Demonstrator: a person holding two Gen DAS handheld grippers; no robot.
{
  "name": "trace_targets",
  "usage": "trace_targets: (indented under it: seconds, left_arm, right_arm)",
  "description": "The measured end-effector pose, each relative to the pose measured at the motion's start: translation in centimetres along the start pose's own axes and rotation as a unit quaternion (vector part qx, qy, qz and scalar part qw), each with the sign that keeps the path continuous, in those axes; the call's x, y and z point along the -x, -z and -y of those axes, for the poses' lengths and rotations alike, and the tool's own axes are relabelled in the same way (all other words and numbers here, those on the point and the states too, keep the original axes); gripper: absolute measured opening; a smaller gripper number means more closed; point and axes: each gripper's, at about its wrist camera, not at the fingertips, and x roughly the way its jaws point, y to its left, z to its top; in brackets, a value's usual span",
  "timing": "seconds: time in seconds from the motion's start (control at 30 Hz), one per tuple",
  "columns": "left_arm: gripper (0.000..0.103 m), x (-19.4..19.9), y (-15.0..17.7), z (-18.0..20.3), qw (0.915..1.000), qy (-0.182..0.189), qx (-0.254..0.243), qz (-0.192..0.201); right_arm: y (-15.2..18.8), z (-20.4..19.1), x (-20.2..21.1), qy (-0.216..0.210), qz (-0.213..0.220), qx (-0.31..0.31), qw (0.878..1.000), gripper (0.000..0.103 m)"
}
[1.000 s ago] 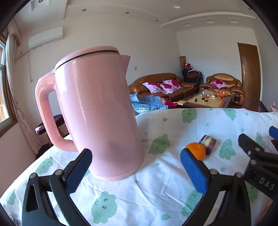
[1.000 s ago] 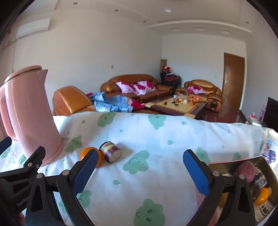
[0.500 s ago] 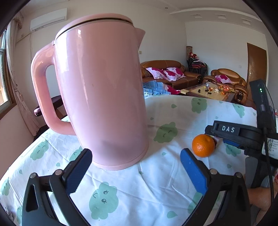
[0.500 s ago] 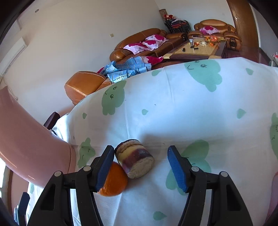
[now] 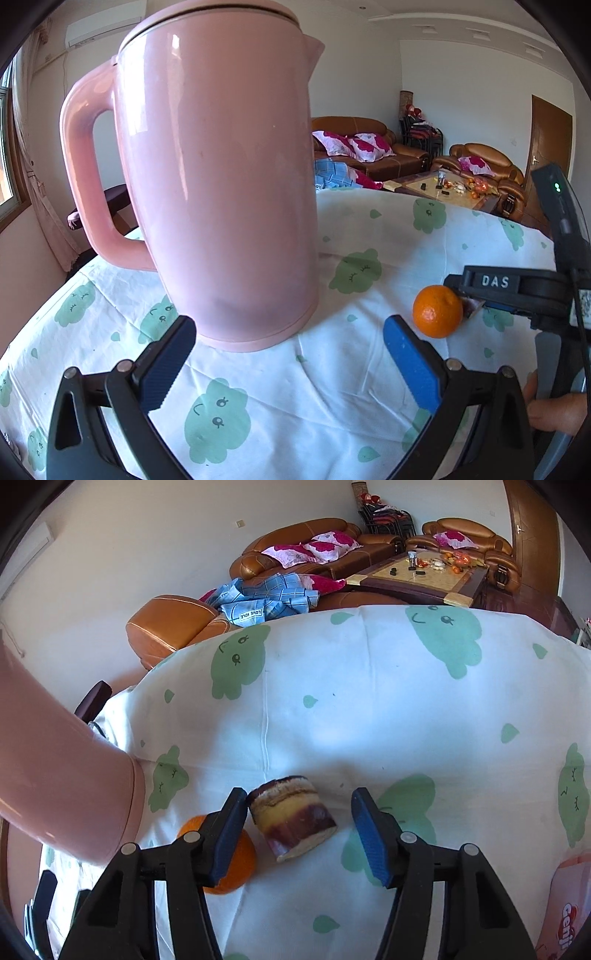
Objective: Organize fruits
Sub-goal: 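Lower the right tool around the striped can while the left tool approaches the orange, then close the left tool on the orange while the right tool lifts the striped can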
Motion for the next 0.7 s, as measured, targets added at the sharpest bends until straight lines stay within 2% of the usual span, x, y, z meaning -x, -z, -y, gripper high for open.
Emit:
trace_targets:
  seconds: [0.07, 0.23, 0.3, 0.47, 0.6, 0.7]
  left_arm:
    - [0.103, -0.1, 0.0, 0.0, 1.0, 0.001, 0.0, -0.001]
    - [0.103, -0.3, 0.1, -0.3, 0.9999, 0.011, 0.01, -0.004]
    - [0.103, -0.3, 0.1, -0.4, 0.9999, 0.014, 0.009, -0.003]
    - [0.102, 0.6, 0.3, 0.7, 0.999, 0.035, -0.021, 0.018]
    - [0.102, 1.5, 0.3, 2.0, 0.9956, 0.074, -0.044, 0.039]
    - [0.102, 1.9, 0.3, 3.0, 0.9902, 0.12, -0.059, 0.04]
  right_arm:
    - [0.6, -0.1, 0.4, 0.01, 0.007, 0.016, 1.0, 0.052]
    - [2.5, 0.2, 2.1, 0.03, 0.011, 0.027, 0.999, 0.052]
    - [3.8, 0.5, 3.4, 0.046, 0.025, 0.039, 0.998, 0.052]
    - [7.9, 2.0, 9.0, 0.048, 0.102, 0.05, 0.992, 0.052]
    - [10.4, 1.8, 13.5, 0.072, 0.181, 0.077, 0.978, 0.052]
    - [11.2, 1.6, 15.4, 0.098, 0.222, 0.092, 0.966, 0.052]
